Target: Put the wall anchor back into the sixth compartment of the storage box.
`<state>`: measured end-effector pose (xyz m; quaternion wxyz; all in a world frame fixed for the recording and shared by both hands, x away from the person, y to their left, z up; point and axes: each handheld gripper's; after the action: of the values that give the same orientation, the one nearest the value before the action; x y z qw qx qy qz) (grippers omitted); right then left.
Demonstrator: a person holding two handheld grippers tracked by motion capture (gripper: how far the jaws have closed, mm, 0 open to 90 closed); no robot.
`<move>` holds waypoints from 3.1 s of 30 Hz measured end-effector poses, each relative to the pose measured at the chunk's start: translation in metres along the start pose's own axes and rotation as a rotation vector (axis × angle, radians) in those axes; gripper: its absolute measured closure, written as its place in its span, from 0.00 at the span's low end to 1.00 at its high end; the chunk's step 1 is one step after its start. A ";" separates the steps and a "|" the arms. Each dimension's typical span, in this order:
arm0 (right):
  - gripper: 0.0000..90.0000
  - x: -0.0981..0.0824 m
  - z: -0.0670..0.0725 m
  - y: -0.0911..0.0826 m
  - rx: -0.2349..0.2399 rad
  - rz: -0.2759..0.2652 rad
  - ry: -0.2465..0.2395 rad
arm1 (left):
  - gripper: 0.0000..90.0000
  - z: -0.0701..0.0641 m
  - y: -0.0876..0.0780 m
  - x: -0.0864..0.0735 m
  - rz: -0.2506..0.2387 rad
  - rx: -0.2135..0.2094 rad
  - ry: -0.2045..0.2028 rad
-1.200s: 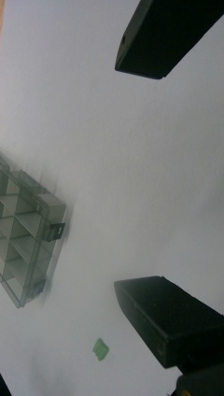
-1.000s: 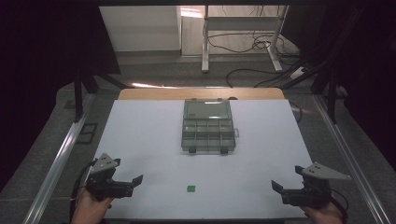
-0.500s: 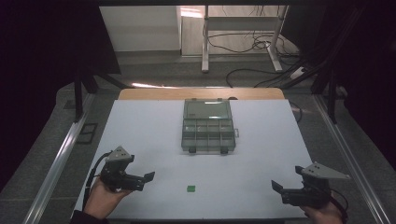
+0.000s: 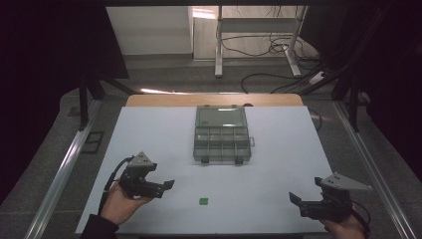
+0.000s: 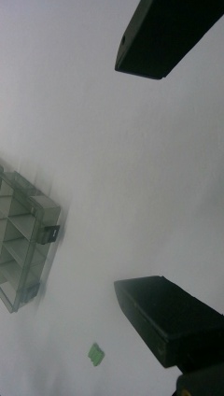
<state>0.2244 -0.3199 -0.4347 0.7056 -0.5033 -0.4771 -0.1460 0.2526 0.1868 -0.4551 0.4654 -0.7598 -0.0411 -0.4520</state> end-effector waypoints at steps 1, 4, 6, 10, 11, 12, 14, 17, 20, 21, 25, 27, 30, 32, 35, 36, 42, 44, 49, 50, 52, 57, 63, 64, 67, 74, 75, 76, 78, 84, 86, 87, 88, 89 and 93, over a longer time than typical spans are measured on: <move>0.00 0.000 0.000 0.000 0.000 0.000 0.000 | 0.18 0.000 0.000 0.000 0.000 0.000 0.000; 0.00 0.000 0.000 0.000 -0.002 0.001 0.004 | 0.21 0.000 0.004 0.003 0.002 -0.011 0.007; 0.00 0.000 0.000 0.000 -0.002 0.003 0.004 | 0.24 0.000 0.007 0.005 0.003 -0.027 0.010; 0.00 0.000 0.000 0.000 -0.002 0.004 0.005 | 0.28 -0.003 0.013 0.010 0.013 -0.051 0.031; 0.00 0.000 0.000 0.000 -0.009 0.006 0.011 | 0.28 -0.004 0.015 0.011 0.015 -0.057 0.035; 0.00 0.000 -0.001 0.000 -0.010 0.005 0.010 | 0.29 -0.004 0.017 0.012 0.016 -0.059 0.036; 0.00 0.000 -0.001 0.000 -0.011 0.007 0.012 | 0.31 -0.005 0.021 0.015 0.022 -0.072 0.042; 0.00 0.000 -0.001 0.000 -0.010 0.007 0.011 | 0.34 -0.006 0.025 0.016 0.026 -0.088 0.044; 0.00 0.000 0.000 0.001 -0.010 0.010 0.015 | 0.38 -0.009 0.031 0.020 0.038 -0.104 0.076; 0.00 0.000 0.000 0.001 -0.011 0.010 0.016 | 0.39 -0.009 0.031 0.020 0.038 -0.104 0.076; 0.00 0.000 -0.001 0.001 -0.012 0.011 0.017 | 0.45 -0.011 0.039 0.024 0.047 -0.124 0.098; 0.00 0.000 -0.001 0.001 -0.013 0.011 0.017 | 0.46 -0.012 0.043 0.025 0.056 -0.134 0.104; 0.00 0.000 -0.001 0.001 -0.012 0.012 0.016 | 0.52 -0.015 0.052 0.027 0.076 -0.156 0.117; 0.00 0.000 -0.001 0.001 -0.012 0.012 0.018 | 0.54 -0.016 0.054 0.028 0.083 -0.161 0.122; 0.00 0.000 -0.001 0.001 -0.012 0.012 0.018 | 0.58 -0.020 0.062 0.030 0.095 -0.177 0.129; 0.00 0.000 -0.001 0.001 -0.012 0.012 0.016 | 0.59 -0.022 0.068 0.031 0.109 -0.189 0.139; 0.00 0.000 -0.001 0.001 -0.012 0.013 0.018 | 0.64 -0.032 0.084 0.029 0.159 -0.217 0.177; 0.00 0.000 -0.001 0.001 -0.012 0.013 0.018 | 0.66 -0.033 0.088 0.029 0.171 -0.223 0.188; 0.00 0.000 -0.001 0.001 -0.011 0.014 0.018 | 0.70 -0.036 0.096 0.027 0.194 -0.240 0.200; 0.00 0.000 -0.001 0.001 -0.011 0.014 0.018 | 0.70 -0.036 0.096 0.027 0.194 -0.240 0.200; 0.00 0.000 -0.001 0.001 -0.011 0.014 0.017 | 0.73 -0.038 0.098 0.025 0.209 -0.243 0.212; 0.00 0.000 -0.001 0.001 -0.011 0.017 0.016 | 0.77 -0.043 0.105 0.021 0.241 -0.259 0.236; 0.00 0.000 -0.001 0.001 -0.011 0.016 0.015 | 0.81 -0.049 0.110 0.020 0.297 -0.260 0.306; 0.00 0.000 -0.001 0.001 -0.011 0.016 0.015 | 0.82 -0.050 0.111 0.020 0.306 -0.261 0.320; 0.00 0.000 -0.001 0.001 -0.011 0.017 0.015 | 0.84 -0.051 0.112 0.020 0.315 -0.267 0.328; 0.00 0.000 -0.001 0.001 -0.010 0.015 0.013 | 0.87 -0.055 0.116 0.020 0.346 -0.260 0.365; 0.00 0.000 -0.001 0.001 -0.010 0.016 0.013 | 0.88 -0.055 0.116 0.020 0.346 -0.261 0.366; 0.00 0.000 -0.001 0.001 -0.011 0.015 0.013 | 0.89 -0.055 0.116 0.020 0.348 -0.255 0.368; 0.00 0.000 -0.001 0.001 -0.010 0.016 0.013 | 0.89 -0.056 0.118 0.020 0.363 -0.218 0.392; 0.00 0.000 -0.001 0.001 -0.011 0.016 0.013 | 0.93 -0.056 0.122 0.023 0.387 -0.227 0.383; 0.00 0.000 -0.001 0.001 -0.011 0.015 0.013 | 0.94 -0.056 0.122 0.024 0.393 -0.236 0.372; 0.00 0.000 -0.001 0.001 -0.011 0.016 0.012 | 0.94 -0.056 0.122 0.024 0.393 -0.236 0.372; 0.00 0.000 -0.001 0.001 -0.012 0.017 0.013 | 0.94 -0.056 0.122 0.026 0.394 -0.241 0.362; 0.00 0.000 -0.001 0.001 -0.014 0.019 0.014 | 0.94 -0.056 0.121 0.026 0.391 -0.244 0.353; 0.01 0.000 -0.001 0.001 -0.018 0.019 0.015 | 0.93 -0.053 0.120 0.029 0.374 -0.242 0.316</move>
<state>0.2256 -0.3200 -0.4353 0.7058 -0.5130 -0.4658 -0.1473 0.2930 0.0693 -0.5064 0.4473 -0.7243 0.2277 -0.4728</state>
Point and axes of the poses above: each handheld gripper's, and its own axes: y roughly forward along the jaws, x roughly out of its top, z roughly to its left, and after that the axes turned 3 degrees about -z, right-handed
